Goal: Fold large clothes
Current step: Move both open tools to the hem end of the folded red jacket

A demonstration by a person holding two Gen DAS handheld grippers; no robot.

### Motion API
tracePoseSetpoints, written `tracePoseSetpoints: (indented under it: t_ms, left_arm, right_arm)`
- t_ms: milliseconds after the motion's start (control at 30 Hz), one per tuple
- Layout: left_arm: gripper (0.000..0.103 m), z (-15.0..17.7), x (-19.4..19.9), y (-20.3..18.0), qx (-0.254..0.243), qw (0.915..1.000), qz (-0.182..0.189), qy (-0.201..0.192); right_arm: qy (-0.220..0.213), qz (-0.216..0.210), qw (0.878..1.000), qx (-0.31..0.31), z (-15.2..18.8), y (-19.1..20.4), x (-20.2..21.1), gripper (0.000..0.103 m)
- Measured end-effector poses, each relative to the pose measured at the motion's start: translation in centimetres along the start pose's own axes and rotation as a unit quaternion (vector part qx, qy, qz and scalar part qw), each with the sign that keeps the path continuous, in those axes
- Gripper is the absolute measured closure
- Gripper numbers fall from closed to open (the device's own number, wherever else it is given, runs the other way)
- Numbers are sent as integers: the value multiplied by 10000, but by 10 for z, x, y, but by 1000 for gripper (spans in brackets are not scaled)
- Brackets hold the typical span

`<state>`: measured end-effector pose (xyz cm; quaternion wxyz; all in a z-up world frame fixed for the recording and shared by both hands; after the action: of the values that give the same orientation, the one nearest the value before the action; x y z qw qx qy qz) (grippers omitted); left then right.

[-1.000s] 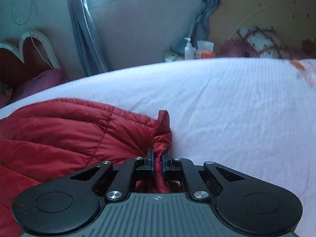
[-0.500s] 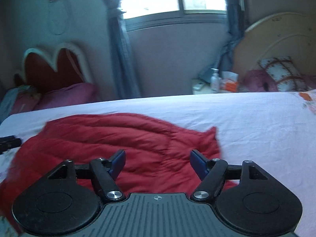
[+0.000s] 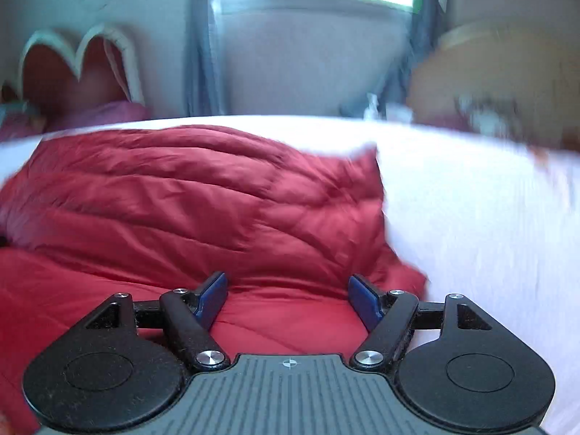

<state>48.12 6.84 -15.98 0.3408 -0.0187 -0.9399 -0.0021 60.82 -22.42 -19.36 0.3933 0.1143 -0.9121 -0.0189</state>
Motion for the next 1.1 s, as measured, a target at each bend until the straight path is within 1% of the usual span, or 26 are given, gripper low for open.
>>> tracePoseSetpoints:
  t_ms: [33, 67, 100, 133, 167, 233, 333, 367, 400, 433, 500, 567, 633, 667, 700, 733, 767, 800, 833, 867, 900, 933, 967, 1000, 1033, 1100]
  left_arm:
    - [40, -5, 4, -1, -7, 9999, -119, 55]
    - [43, -13, 16, -6, -4, 9997, -233, -27]
    - [42, -17, 31, -14, -24, 9994, -200, -264]
    - [40, -20, 46, -23, -28, 9988, -150, -463]
    - [40, -20, 59, -33, 4, 9981, -94, -604]
    - [39, -14, 71, -60, 41, 9973, 159, -720]
    - [39, 8, 69, -89, -142, 9983, 169, -531]
    - [39, 16, 61, -93, -187, 9990, 170, -370]
    - [36, 23, 56, -94, -323, 9990, 96, -285]
    - [36, 29, 52, -92, -415, 9989, -5, -237]
    - [38, 30, 53, -73, -172, 9998, -45, -113]
    - [38, 33, 58, -53, -71, 9987, -498, -24]
    - [37, 36, 65, -36, -4, 9963, -851, 91]
    - [36, 35, 73, -29, 124, 9956, -926, 81]
    - [28, 35, 85, -23, 323, 9945, -993, -22]
    - [17, 36, 97, -17, 552, 9927, -1061, -137]
    - [17, 39, 109, -12, 817, 9912, -1011, -242]
    - [19, 44, 119, -8, 1133, 9891, -883, -323]
    - [23, 50, 128, -4, 1490, 9853, -744, -366]
    - [24, 56, 134, 0, 1876, 9797, -600, -386]
    - [28, 62, 137, 3, 2278, 9721, -399, -398]
    - [31, 70, 139, 6, 2677, 9624, -176, -415]
    - [31, 77, 136, 9, 3070, 9507, 31, -427]
    - [32, 84, 131, 12, 3440, 9378, 207, -412]
    - [36, 91, 125, 14, 3739, 9262, 335, -354]
    - [40, 101, 118, 16, 4173, 9068, 507, -313]
  right_arm:
    - [-28, 41, 10000, -60, -3, 0, 5, 31]
    - [-209, 150, 9997, -54, -7, 5, 17, 31]
    - [-453, 50, 9990, -7, -9, 12, 33, 31]
    - [-622, -125, 9980, 15, -10, 21, 48, 31]
    - [-702, -324, 9970, 38, -9, 32, 61, 31]
    - [-706, -770, 9941, 276, 3, 64, 77, 31]
    - [-473, -1051, 9897, 847, 33, 112, 75, 31]
    - [-372, -967, 9885, 1098, 44, 123, 69, 31]
    - [-290, -782, 9877, 1320, 53, 128, 60, 31]
    - [-253, -586, 9886, 1360, 62, 125, 53, 31]
    - [-271, -213, 9938, 1060, 65, 106, 46, 31]
    - [-302, 307, 9959, 802, 65, 81, 46, 31]
    - [-135, 298, 9989, 336, 63, 59, 47, 31]
    - [-136, 302, 9993, 149, 58, 52, 54, 31]
    - [-274, 304, 9991, -60, 56, 46, 65, 31]
    - [-498, 209, 9978, -391, 53, 33, 87, 31]
    - [-578, 67, 9952, -785, 54, 21, 103, 31]
    - [-571, -64, 9906, -1245, 59, 9, 112, 31]
    - [-556, -254, 9832, -1719, 65, -3, 119, 31]
    - [-499, -505, 9726, -2214, 73, -15, 124, 31]
    - [-429, -727, 9604, -2654, 81, -25, 125, 31]
    - [-369, -880, 9494, -2991, 90, -31, 125, 31]
    - [-312, -1046, 9370, -3318, 96, -39, 121, 31]
    - [-293, -1152, 9272, -3553, 101, -44, 119, 31]
    - [-268, -1224, 9187, -3744, 106, -47, 116, 31]
    - [-288, -1448, 9023, -4050, 111, -50, 112, 31]
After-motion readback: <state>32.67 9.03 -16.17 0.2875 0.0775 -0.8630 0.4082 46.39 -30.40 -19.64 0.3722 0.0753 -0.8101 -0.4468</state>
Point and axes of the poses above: each gripper's, at about its wrist camera, not at the fingertips, and x roughly against the way its jaws point, y to its left, z to its underside, the point moved 3 cm from there along -x, roughly the way its jaws point, and after that the axes turned 3 degrees about -x, right-handed, at the moved point
